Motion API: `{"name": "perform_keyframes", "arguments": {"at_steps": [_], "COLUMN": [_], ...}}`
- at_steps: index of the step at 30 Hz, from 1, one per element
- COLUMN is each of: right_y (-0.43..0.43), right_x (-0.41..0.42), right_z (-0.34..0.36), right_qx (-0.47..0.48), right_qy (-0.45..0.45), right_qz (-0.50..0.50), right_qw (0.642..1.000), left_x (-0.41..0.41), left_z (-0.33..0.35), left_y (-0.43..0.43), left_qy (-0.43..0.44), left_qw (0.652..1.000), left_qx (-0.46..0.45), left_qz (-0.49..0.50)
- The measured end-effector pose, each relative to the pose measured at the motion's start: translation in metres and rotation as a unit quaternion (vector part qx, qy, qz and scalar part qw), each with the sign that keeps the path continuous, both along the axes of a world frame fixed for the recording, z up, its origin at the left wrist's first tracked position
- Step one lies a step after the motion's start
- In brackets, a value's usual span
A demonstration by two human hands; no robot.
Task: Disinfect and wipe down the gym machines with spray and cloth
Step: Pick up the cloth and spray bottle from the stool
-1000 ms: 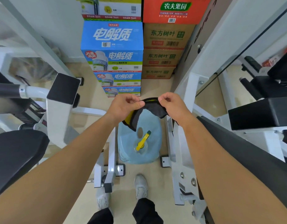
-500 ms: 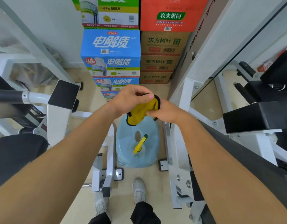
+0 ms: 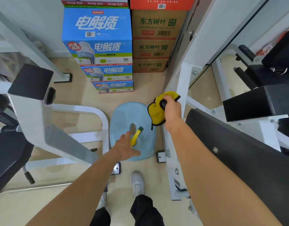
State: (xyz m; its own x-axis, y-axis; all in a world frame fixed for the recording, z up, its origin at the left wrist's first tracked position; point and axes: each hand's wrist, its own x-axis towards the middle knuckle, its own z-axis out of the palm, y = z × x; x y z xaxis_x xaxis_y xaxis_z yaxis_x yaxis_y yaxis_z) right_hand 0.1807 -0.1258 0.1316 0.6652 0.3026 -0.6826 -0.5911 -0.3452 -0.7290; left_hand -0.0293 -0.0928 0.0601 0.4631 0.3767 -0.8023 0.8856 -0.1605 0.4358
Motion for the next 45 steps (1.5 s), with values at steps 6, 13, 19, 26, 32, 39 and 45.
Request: {"name": "perform_keyframes", "arguments": {"at_steps": [6, 13, 19, 26, 32, 39, 45], "right_y": [-0.009, -0.020, -0.021, -0.004, -0.011, 0.003, 0.033], "right_x": [-0.004, -0.019, -0.060, -0.099, -0.144, -0.204, -0.278], "right_z": [-0.023, -0.004, 0.062, 0.149, 0.223, 0.255, 0.324], "right_qx": [0.051, -0.042, -0.067, -0.080, -0.077, 0.071, 0.126], "right_qy": [0.040, 0.023, 0.022, -0.101, -0.132, 0.013, 0.049], "right_qz": [-0.025, -0.036, 0.007, 0.014, -0.011, 0.015, 0.090], "right_qw": [0.998, 0.998, 0.998, 0.991, 0.988, 0.997, 0.987], "left_x": [0.013, -0.007, -0.007, -0.010, -0.042, -0.107, -0.163], "left_z": [-0.013, 0.037, 0.145, 0.269, 0.389, 0.489, 0.504], "left_y": [-0.004, -0.008, 0.001, 0.018, 0.036, 0.054, 0.066], "left_qy": [-0.049, -0.123, -0.177, -0.259, -0.313, -0.373, -0.457], "left_qw": [0.992, 0.980, 0.965, 0.951, 0.939, 0.917, 0.877], "left_qx": [0.110, 0.112, 0.151, 0.087, 0.016, -0.051, 0.058], "left_qz": [0.042, 0.107, 0.117, 0.141, 0.144, 0.128, 0.135]}}
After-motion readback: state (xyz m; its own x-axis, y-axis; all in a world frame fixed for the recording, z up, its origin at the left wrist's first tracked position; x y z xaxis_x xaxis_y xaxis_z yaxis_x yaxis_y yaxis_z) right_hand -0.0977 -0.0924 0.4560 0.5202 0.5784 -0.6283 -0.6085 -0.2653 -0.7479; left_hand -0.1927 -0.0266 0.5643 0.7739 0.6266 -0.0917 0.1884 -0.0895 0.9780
